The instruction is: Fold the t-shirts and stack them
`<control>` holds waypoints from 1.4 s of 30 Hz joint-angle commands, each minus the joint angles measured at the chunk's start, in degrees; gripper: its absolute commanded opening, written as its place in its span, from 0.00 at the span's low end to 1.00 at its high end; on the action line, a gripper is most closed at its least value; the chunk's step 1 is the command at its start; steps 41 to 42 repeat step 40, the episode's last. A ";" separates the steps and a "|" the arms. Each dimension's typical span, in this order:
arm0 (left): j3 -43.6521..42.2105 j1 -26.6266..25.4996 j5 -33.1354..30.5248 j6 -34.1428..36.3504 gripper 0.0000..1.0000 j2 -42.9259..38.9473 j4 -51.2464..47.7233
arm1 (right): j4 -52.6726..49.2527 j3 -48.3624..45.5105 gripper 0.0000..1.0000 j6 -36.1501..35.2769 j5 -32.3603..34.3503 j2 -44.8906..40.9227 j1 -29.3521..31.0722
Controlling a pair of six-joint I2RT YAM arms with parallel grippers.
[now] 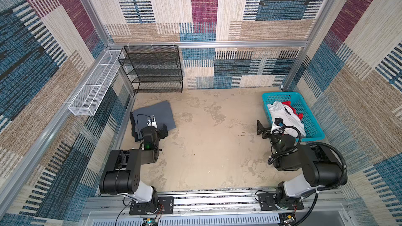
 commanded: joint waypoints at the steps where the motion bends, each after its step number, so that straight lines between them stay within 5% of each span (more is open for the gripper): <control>1: 0.48 0.08 -0.46 1.07 0.98 0.10 0.46 | -0.35 0.16 0.99 0.71 -1.59 -0.03 -0.04; 16: 0.48 0.08 -0.46 1.01 0.98 0.10 0.52 | -0.07 -0.03 0.99 0.87 -1.61 0.04 0.01; 21: 0.45 0.08 -0.46 1.02 0.99 0.10 0.52 | 8.39 -4.81 0.99 2.18 2.70 -0.24 0.01; 24: 0.46 0.08 -0.46 1.06 0.99 0.10 0.53 | -4.73 2.11 0.99 0.04 -0.78 0.03 0.54; 31: 0.44 0.08 -0.46 1.05 0.99 0.04 0.50 | 4.75 -2.58 0.99 -0.08 -0.63 -0.07 0.83; 34: 0.50 0.08 -0.41 1.04 0.98 0.05 0.41 | -1.98 0.77 0.99 -0.84 -2.52 0.04 1.04; 42: 0.43 0.08 -0.46 1.08 0.99 0.10 0.51 | 1.33 -1.09 0.99 -0.92 0.44 -0.28 1.65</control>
